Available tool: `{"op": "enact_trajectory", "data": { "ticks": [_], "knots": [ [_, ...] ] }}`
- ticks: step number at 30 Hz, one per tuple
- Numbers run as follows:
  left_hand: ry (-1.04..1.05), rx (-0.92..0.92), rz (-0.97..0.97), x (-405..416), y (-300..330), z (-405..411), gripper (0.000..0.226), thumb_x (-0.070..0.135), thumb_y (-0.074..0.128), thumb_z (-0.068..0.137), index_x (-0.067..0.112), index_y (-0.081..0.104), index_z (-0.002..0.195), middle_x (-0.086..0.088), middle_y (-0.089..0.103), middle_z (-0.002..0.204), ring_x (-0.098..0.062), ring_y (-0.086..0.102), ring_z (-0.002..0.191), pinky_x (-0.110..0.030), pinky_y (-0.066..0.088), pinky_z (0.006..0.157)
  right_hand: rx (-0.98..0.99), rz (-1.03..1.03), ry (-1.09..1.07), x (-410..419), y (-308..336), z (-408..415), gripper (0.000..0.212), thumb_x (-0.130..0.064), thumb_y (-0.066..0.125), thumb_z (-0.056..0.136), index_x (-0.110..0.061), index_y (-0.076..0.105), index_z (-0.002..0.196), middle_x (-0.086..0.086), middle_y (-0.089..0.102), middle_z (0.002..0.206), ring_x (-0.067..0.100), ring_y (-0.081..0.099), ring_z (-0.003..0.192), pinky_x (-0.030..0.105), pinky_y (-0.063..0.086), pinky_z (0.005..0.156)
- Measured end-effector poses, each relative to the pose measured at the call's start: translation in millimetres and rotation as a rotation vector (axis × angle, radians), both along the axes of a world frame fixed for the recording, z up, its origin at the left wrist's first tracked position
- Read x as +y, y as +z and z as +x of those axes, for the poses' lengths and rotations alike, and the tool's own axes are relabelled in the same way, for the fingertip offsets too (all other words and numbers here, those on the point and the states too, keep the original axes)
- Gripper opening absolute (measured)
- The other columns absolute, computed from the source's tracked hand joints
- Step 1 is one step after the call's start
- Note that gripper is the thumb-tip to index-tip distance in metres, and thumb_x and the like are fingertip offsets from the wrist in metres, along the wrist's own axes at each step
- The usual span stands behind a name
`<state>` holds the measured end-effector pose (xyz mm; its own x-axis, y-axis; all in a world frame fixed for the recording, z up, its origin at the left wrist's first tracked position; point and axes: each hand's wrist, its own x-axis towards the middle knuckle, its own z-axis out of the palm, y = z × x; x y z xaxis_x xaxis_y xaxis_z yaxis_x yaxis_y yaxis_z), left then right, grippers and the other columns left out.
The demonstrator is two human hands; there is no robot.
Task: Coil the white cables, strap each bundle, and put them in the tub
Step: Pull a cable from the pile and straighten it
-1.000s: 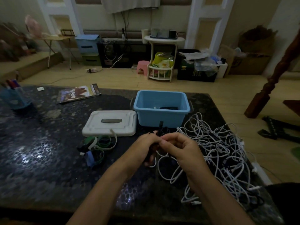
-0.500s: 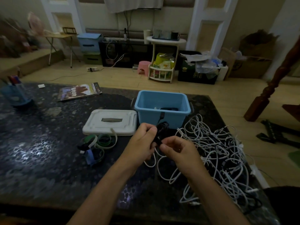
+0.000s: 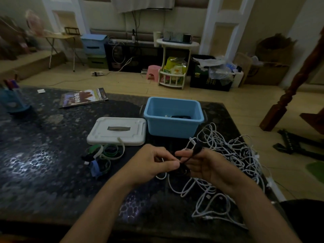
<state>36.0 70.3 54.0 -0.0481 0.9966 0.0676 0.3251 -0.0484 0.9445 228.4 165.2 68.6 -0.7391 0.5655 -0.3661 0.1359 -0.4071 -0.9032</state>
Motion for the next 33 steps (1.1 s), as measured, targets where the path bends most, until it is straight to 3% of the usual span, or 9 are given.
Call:
{"op": "enact_trajectory", "data": {
  "ticks": [3, 6, 8, 12, 17, 20, 27, 31, 33],
  "knots": [
    [-0.002, 0.105, 0.006, 3, -4, -1, 0.008, 0.035, 0.069, 0.078, 0.035, 0.076, 0.082, 0.013, 0.066, 0.073, -0.009, 0.061, 0.071, -0.027, 0.048, 0.069, -0.004, -0.050, 0.021, -3, 4, 0, 0.059, -0.047, 0.039, 0.090, -0.007, 0.074, 0.115, 0.014, 0.075, 0.111, 0.017, 0.073, 0.091, 0.026, 0.055, 0.071],
    [-0.037, 0.200, -0.016, 6, -4, 2, 0.009, 0.032, 0.061, 0.085, 0.034, 0.070, 0.083, 0.009, 0.064, 0.072, -0.006, 0.059, 0.070, -0.034, 0.048, 0.070, -0.181, 0.165, -0.009, -7, 5, -5, 0.069, -0.068, 0.040, 0.082, -0.015, 0.078, 0.107, 0.004, 0.078, 0.102, 0.012, 0.074, 0.092, 0.025, 0.051, 0.074],
    [-0.046, 0.257, -0.020, 7, -5, 4, 0.013, 0.021, 0.061, 0.093, 0.030, 0.068, 0.086, 0.011, 0.062, 0.072, 0.000, 0.056, 0.068, -0.029, 0.045, 0.070, -0.223, 0.271, -0.077, -8, -2, -9, 0.054, -0.061, 0.052, 0.086, -0.018, 0.080, 0.100, 0.002, 0.078, 0.096, 0.013, 0.073, 0.092, 0.024, 0.051, 0.074],
    [0.021, 0.177, -0.026, 8, -11, 9, 0.017, 0.013, 0.066, 0.091, 0.028, 0.060, 0.088, 0.009, 0.061, 0.075, -0.005, 0.056, 0.069, -0.029, 0.048, 0.070, -0.109, 0.300, -0.228, -11, -12, -17, 0.007, -0.013, 0.071, 0.089, -0.011, 0.078, 0.089, 0.009, 0.077, 0.084, 0.015, 0.072, 0.078, 0.018, 0.055, 0.065],
    [0.126, 0.016, -0.080, 8, -15, 9, 0.019, 0.008, 0.070, 0.089, 0.017, 0.054, 0.089, 0.006, 0.055, 0.062, -0.001, 0.047, 0.050, -0.019, 0.038, 0.053, -0.041, 0.482, -0.244, -8, -13, -18, 0.037, -0.003, 0.082, 0.077, -0.016, 0.071, 0.109, 0.015, 0.075, 0.086, 0.018, 0.074, 0.080, 0.023, 0.058, 0.072],
    [0.121, -0.021, -0.119, 10, -17, 9, 0.017, 0.006, 0.070, 0.089, 0.015, 0.056, 0.092, 0.005, 0.051, 0.058, -0.002, 0.044, 0.046, -0.018, 0.036, 0.050, -0.053, 0.596, -0.235, -11, -13, -17, 0.038, -0.003, 0.084, 0.075, -0.019, 0.070, 0.107, 0.008, 0.076, 0.081, 0.018, 0.075, 0.080, 0.024, 0.058, 0.074],
    [0.039, -0.030, -0.228, 6, -11, 12, 0.009, 0.013, 0.067, 0.093, 0.010, 0.067, 0.084, 0.001, 0.051, 0.057, -0.003, 0.041, 0.041, -0.019, 0.034, 0.042, 0.038, 0.591, -0.255, -15, -19, -21, 0.040, 0.003, 0.082, 0.074, -0.015, 0.069, 0.108, 0.008, 0.076, 0.076, 0.017, 0.074, 0.076, 0.021, 0.056, 0.072],
    [0.172, -0.199, -0.214, 6, -8, 13, 0.023, 0.005, 0.065, 0.093, 0.007, 0.056, 0.072, -0.003, 0.044, 0.055, -0.005, 0.036, 0.037, -0.017, 0.028, 0.038, 0.005, 0.558, -0.311, -8, -20, -20, 0.063, -0.004, 0.083, 0.075, -0.024, 0.058, 0.130, -0.003, 0.072, 0.112, 0.005, 0.069, 0.095, 0.018, 0.057, 0.078],
    [0.205, -0.238, -0.238, 6, -7, 12, 0.029, 0.004, 0.065, 0.092, 0.010, 0.051, 0.067, -0.009, 0.043, 0.058, -0.010, 0.034, 0.036, -0.018, 0.025, 0.036, -0.154, 0.842, -0.353, -1, -20, -15, 0.073, -0.019, 0.087, 0.074, -0.036, 0.053, 0.136, -0.017, 0.054, 0.129, -0.005, 0.054, 0.114, 0.013, 0.048, 0.088]
  ]
}}
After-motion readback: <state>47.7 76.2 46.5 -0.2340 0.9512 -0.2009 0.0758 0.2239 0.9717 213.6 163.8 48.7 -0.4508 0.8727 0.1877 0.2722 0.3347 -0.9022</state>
